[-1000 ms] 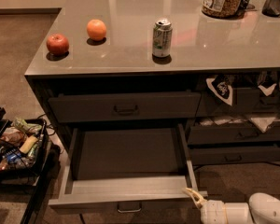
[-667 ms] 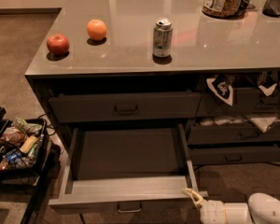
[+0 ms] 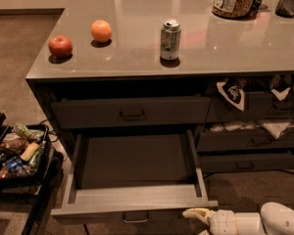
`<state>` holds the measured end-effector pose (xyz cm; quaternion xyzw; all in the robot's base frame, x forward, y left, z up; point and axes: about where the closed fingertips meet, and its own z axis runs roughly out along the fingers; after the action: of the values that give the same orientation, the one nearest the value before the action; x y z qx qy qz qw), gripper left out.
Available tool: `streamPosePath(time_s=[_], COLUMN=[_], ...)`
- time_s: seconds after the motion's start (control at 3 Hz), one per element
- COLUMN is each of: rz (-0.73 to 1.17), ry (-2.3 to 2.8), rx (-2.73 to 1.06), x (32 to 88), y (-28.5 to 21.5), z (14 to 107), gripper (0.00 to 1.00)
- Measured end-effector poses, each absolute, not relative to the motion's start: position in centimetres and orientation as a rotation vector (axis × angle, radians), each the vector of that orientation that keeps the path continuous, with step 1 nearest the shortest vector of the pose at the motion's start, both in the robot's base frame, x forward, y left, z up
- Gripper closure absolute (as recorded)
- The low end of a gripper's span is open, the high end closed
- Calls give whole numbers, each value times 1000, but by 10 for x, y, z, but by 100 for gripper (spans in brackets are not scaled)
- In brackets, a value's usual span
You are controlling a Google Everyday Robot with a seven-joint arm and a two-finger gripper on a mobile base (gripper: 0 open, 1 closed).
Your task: Close middle drawer
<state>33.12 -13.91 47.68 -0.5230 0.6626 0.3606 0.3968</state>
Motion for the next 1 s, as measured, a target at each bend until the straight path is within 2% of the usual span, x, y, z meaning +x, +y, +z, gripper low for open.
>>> streamPosePath(time_s=[0.67,1.0], rz=[911,906], ry=[1685,1718], rx=[-1337,-1353], x=[333,338], y=[-135,-133], z=[475,470], gripper=[89,100])
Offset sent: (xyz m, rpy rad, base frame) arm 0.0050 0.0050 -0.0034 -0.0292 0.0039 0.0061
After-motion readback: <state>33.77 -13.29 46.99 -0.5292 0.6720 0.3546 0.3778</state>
